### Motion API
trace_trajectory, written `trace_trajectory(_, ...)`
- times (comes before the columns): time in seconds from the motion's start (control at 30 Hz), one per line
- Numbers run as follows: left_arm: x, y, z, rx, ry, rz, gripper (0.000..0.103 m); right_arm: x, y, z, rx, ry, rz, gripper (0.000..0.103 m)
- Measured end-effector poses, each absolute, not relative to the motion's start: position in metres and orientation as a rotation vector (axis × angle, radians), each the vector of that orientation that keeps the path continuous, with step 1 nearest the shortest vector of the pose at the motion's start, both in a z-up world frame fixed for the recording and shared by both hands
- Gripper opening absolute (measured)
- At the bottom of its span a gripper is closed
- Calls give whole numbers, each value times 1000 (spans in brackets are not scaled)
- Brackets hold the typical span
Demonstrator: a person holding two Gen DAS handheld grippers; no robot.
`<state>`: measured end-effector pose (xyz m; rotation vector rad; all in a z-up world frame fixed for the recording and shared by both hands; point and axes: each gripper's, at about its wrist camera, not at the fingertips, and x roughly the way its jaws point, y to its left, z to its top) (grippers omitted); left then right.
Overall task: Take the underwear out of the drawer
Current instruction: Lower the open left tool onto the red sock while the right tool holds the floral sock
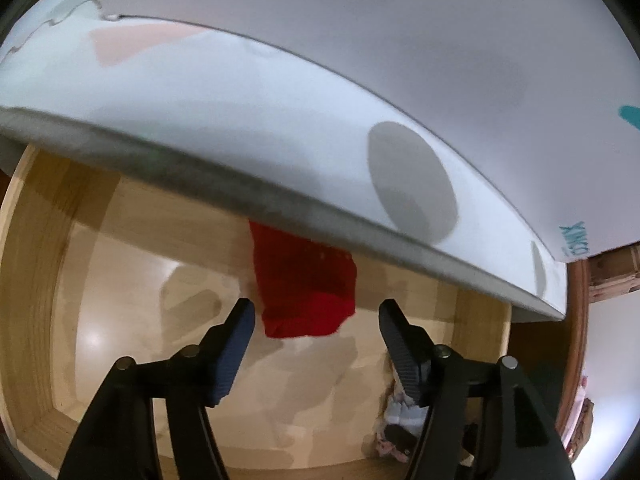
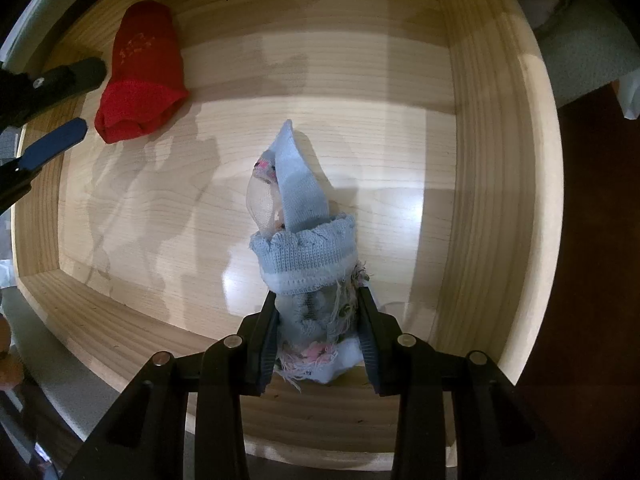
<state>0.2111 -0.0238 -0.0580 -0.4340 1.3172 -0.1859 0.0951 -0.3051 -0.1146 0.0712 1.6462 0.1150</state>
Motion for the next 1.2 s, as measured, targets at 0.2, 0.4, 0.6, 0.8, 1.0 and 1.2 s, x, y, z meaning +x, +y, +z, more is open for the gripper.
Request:
trace_trajectory(0.2,224,-27,-73,-445,1347,-136,68,95,-305,-114,77,1649,121,34)
trace_trajectory(0.4,234,-25,-84,-424,1353,-77,70,94,-304,-117,80,1651,126,34)
trace_trajectory(0.6,241,-25,-86,-402,1332,-45,71,95,-306,-118,84,1653,129,34)
trace_trajectory(0.8,244,-22,-88,-398,1351,-54,46,95,-306,-118,85,1654,131,35)
trace_trajectory(1.0,245,-18,-90,-360,1393,-62,40,95,-306,-119,86,1654,132,35)
trace_trajectory(1.2,243,-16,-92,-280,1440,-76,37,95,-306,-119,85,1654,132,35)
